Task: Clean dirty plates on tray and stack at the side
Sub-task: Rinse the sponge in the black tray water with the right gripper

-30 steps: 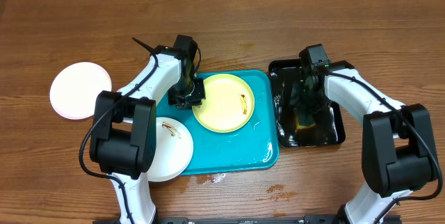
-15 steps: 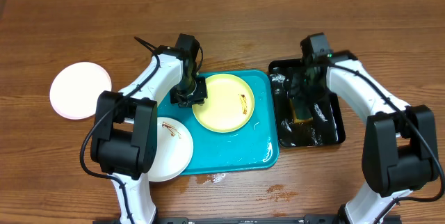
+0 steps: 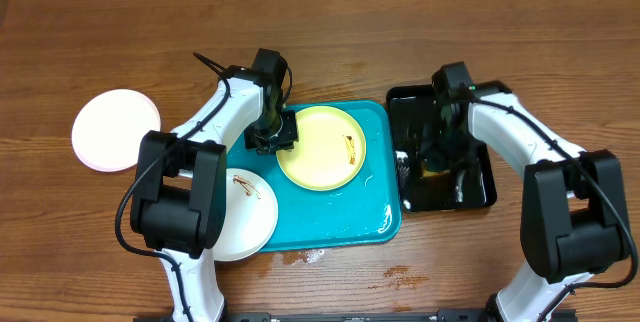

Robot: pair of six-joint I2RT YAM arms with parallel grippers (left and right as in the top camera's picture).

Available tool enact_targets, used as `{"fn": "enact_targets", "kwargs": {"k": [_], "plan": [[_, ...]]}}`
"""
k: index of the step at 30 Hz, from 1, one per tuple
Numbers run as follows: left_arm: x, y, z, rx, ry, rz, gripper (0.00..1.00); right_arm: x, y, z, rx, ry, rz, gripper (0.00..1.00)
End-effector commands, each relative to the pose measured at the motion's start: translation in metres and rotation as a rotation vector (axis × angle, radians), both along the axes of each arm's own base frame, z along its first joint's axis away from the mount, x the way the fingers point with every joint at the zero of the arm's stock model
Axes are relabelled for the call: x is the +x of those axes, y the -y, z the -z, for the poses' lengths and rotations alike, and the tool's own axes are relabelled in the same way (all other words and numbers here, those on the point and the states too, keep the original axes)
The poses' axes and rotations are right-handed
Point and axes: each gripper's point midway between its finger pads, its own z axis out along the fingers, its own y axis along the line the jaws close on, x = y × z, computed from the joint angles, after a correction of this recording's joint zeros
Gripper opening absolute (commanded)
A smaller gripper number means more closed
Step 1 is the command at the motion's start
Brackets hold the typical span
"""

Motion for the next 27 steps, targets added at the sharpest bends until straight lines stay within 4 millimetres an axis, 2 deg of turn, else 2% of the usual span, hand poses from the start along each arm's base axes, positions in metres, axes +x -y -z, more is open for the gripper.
{"fn": "enact_targets", "kwargs": {"k": [1,2,3,4,6,12,13,16,20,24,27], "plan": [[-0.016,-0.006,0.024,0.04,-0.07,-0.001,0.29,-0.01,0.002,0.011,-0.003,-0.019,-0.001,0.53],[-0.016,-0.006,0.024,0.04,-0.069,-0.001,0.28,-0.01,0.002,0.013,-0.002,-0.013,-0.001,0.47],[-0.016,-0.006,0.024,0.04,-0.069,-0.001,0.24,-0.006,0.002,0.014,0.002,0.004,-0.002,0.28],[-0.016,-0.006,0.024,0.04,-0.069,-0.001,0.22,-0.002,0.001,0.013,0.005,0.018,-0.002,0.18],[-0.016,-0.006,0.024,0.04,-0.069,-0.001,0.22,0.01,-0.001,0.006,0.011,0.049,0.001,0.05],[-0.018,-0.007,0.023,0.042,-0.076,0.0,0.22,0.026,-0.004,-0.031,0.012,0.053,0.001,0.04],[-0.019,-0.007,0.023,0.043,-0.079,0.0,0.21,0.026,-0.004,-0.039,0.01,0.043,0.001,0.04],[-0.019,-0.007,0.023,0.043,-0.079,-0.001,0.06,0.029,-0.005,-0.054,0.01,0.039,0.003,0.04],[-0.017,-0.006,0.023,0.041,-0.072,-0.001,0.04,0.039,-0.006,-0.053,0.007,0.083,0.002,0.04],[-0.019,-0.007,0.023,0.043,-0.079,-0.001,0.04,0.019,-0.005,-0.054,0.013,0.002,0.008,0.04],[-0.018,-0.007,0.023,0.042,-0.077,-0.002,0.04,0.023,-0.003,-0.053,-0.002,0.02,0.007,0.04]]}}
